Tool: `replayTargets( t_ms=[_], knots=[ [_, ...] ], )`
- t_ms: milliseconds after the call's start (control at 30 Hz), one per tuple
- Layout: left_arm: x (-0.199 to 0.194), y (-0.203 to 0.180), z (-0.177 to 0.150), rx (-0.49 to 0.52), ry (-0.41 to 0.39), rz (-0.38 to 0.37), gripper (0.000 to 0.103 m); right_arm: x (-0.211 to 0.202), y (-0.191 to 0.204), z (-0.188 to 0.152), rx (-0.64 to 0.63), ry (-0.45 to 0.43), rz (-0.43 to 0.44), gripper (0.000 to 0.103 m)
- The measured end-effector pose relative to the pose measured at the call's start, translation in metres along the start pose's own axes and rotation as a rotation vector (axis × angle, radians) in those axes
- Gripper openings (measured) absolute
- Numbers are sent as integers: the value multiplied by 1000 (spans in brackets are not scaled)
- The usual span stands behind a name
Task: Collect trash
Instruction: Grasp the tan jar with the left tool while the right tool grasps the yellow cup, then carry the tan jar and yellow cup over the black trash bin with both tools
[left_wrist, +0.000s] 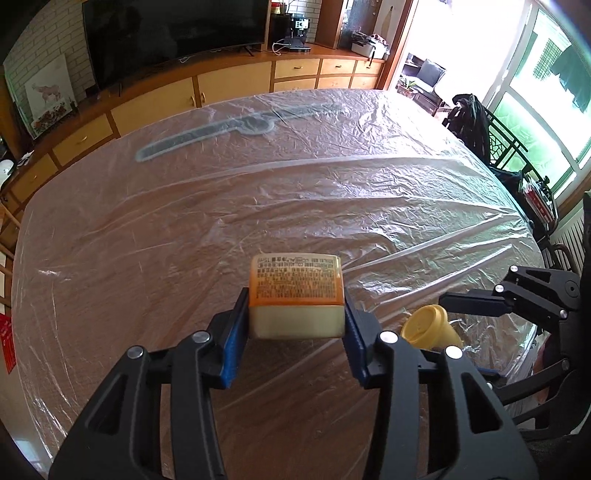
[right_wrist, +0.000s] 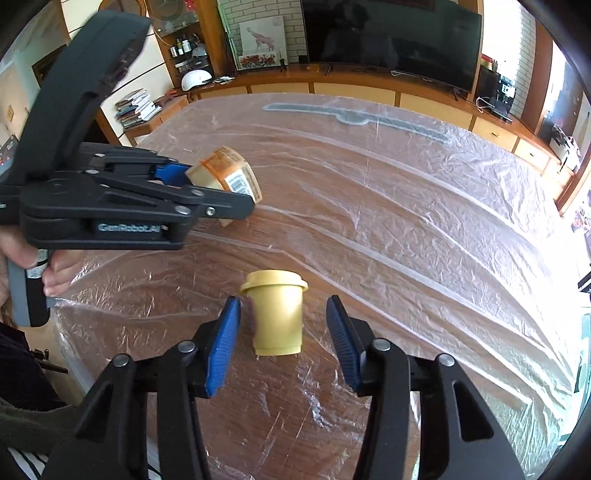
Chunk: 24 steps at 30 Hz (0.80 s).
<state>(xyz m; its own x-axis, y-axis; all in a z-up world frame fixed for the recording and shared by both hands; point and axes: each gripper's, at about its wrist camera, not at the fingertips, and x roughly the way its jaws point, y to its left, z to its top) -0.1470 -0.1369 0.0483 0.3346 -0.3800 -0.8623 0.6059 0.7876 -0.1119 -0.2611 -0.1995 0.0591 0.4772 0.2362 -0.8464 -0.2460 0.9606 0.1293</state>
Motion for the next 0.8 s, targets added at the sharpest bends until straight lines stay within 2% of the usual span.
replayTargets(
  t_ms=[100,133,167,467,800],
  knots=[
    [-2,1,-2,-7,-3,0,47,6,-2,1,-6,6,-7,47],
    [-3,1,-3,-8,-4,2,47,6,-1,0,-3,7,-7,40],
    [-4,1,-4,-11,-6,3,47,5,-2,1,2,10,3,30],
    [-20,0,-17,-43,-33,12,47,-15,-6,-4,40,-30,41,30],
    [-39,-15,-47,-48,-47,32,47,-39,-12,-23,109,-37,67,30]
  ],
)
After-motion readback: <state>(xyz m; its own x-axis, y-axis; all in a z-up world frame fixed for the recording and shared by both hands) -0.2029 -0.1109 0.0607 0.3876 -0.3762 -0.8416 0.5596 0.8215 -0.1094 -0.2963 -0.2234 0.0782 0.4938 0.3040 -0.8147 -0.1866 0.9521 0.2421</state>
